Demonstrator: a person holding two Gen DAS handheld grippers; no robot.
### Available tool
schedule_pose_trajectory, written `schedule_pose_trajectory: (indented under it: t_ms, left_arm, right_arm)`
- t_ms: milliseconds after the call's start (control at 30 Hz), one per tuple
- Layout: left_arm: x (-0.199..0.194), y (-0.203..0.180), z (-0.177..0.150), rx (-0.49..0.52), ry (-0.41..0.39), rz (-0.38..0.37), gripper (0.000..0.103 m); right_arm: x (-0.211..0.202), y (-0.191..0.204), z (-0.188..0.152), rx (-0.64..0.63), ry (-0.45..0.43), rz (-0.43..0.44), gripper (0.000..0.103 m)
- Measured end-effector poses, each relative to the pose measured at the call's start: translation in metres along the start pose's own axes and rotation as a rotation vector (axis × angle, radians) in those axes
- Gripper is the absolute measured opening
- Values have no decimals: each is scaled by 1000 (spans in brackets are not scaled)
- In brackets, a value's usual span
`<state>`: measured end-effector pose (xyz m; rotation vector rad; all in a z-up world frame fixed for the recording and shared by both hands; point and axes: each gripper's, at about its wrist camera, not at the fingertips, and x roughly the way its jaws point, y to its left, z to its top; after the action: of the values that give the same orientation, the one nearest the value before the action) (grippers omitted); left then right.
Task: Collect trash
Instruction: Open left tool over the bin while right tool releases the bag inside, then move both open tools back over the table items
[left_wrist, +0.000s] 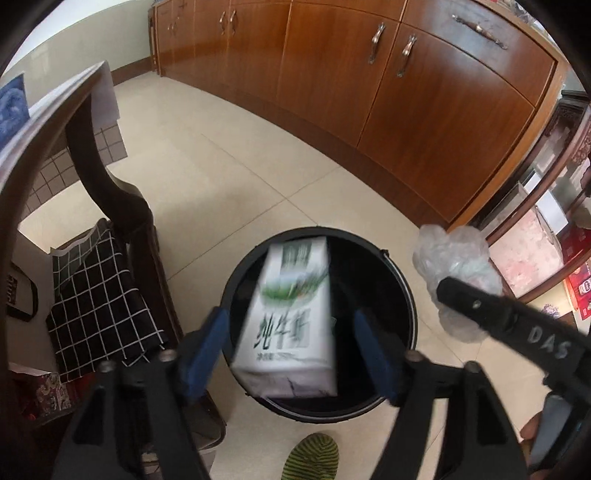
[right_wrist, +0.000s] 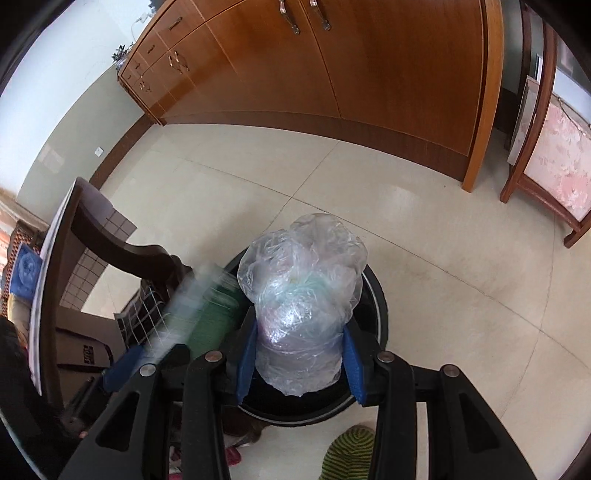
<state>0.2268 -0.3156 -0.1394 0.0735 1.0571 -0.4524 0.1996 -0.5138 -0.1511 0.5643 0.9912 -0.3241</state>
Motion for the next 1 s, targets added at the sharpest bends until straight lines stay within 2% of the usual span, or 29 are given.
schedule_pose_trajectory:
  t_ms: [67, 133, 200, 333, 700, 1000]
  left_arm:
    - [1, 0, 1, -2, -2, 14, 76]
    - [-2, 2, 1, -9, -11, 27, 76]
    - [-6, 5, 2, -18, -36, 46, 76]
    - [-19, 5, 4, -29, -79, 67, 76]
    - [-47, 3, 18, -33, -148, 41, 76]
    - [-100, 19, 22, -41, -253, 24, 76]
  right_arm:
    - [2, 1, 2, 0, 2, 4, 48]
    - [5, 2, 4, -1, 6, 2, 62]
    - [6, 3, 5, -2, 4, -5, 66]
    - [0, 2, 6, 15, -30, -34, 66]
    - [-21, 14, 6, -50, -95, -160, 66]
    - [-53, 38, 5, -78, -190, -84, 73]
